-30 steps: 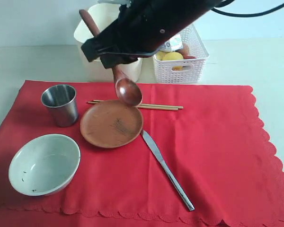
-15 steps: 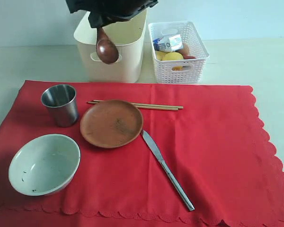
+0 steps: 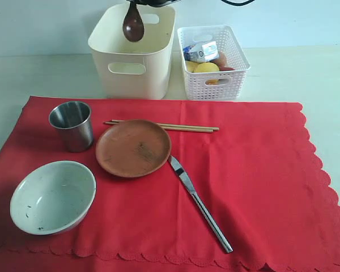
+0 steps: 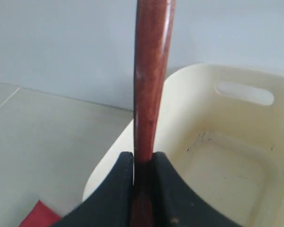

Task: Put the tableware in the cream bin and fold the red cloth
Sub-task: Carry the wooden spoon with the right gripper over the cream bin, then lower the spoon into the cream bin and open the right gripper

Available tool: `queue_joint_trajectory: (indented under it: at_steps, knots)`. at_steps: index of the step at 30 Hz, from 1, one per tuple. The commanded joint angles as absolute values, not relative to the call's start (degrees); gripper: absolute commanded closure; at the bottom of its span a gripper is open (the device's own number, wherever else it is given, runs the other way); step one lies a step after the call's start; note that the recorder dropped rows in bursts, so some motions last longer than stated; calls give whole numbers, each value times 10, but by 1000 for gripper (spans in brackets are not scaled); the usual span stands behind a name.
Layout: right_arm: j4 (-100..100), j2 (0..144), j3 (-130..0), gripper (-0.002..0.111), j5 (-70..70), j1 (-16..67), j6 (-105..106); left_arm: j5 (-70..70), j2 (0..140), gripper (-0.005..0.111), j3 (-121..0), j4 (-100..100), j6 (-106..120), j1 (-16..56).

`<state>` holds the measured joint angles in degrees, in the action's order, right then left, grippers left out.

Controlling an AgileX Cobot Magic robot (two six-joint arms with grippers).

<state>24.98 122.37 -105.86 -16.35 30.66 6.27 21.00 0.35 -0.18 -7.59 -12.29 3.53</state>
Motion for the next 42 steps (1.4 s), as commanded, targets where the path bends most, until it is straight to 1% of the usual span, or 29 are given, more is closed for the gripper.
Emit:
queue_joint_trajectory:
  at_steps: [1,11,20,23,24,25,26,28,29,31,34,37,42]
  knots:
    - [226,1245,-1062,108,-86,303,64,205,0,107,0,-73,-123,33]
    - [212,1298,-1062,108,-30,303,94,205,0,107,0,-73,-123,33]
    - [204,1314,-1062,107,-37,300,94,205,0,107,0,-73,-123,33]
    - [203,1314,-1062,99,-46,300,105,205,0,107,0,-73,-123,33]
    - [203,1314,-1062,91,-58,300,108,205,0,107,0,-73,-123,33]
    - [203,1314,-1062,86,-64,300,109,205,0,107,0,-73,-123,33]
    - [203,1311,-1062,76,-73,300,109,205,0,107,0,-73,-123,33]
    - [203,1297,-1062,66,-88,300,109,205,0,107,0,-73,-123,33]
    - [203,1288,-1062,64,-93,300,109,205,0,107,0,-73,-123,33]
    - [203,1264,-1062,63,-117,300,109,205,0,107,0,-73,-123,33]
    - [203,1224,-1062,63,-198,300,109,205,0,107,0,-73,-123,33]
    - [203,1191,-1062,64,-330,300,103,205,0,107,0,-73,-123,33]
    - [180,1167,-1062,71,-489,300,72,205,0,107,0,-73,-123,33]
